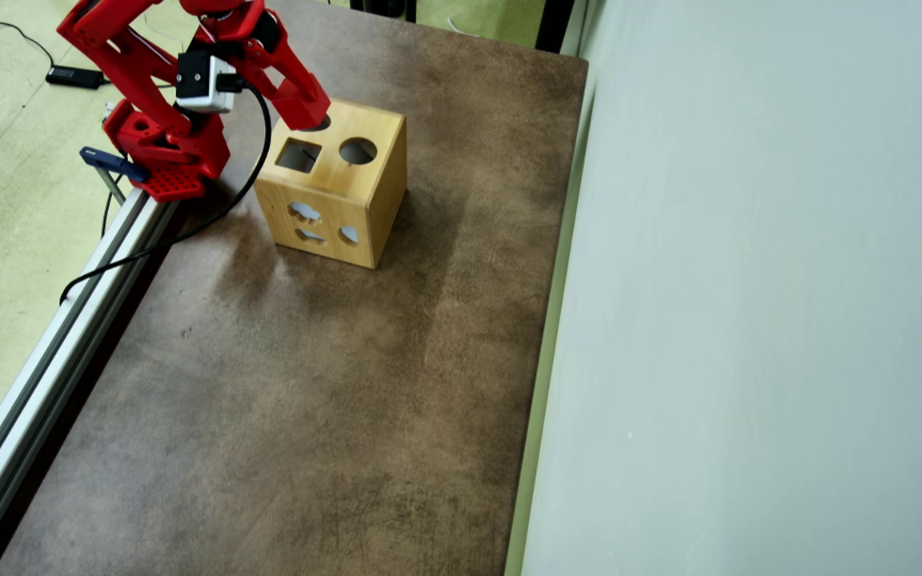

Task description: Pick and place the red cube on the square hole

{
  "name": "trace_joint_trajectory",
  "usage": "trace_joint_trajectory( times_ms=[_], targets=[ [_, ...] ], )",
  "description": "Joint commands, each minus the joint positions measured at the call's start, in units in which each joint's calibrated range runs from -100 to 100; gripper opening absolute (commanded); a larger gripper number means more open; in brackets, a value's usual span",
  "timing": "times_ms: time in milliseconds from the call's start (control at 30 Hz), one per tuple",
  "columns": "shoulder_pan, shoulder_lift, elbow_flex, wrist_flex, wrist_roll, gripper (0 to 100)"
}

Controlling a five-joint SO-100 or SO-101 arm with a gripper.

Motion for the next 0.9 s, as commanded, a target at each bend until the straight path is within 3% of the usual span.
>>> trace_joint_trajectory(
  times_ms=[0, 867],
  targets=[
    [0.55, 1.32, 0.51, 0.49, -0.10, 1],
    [4.49, 4.38, 4.00, 0.49, 0.54, 1]
  ],
)
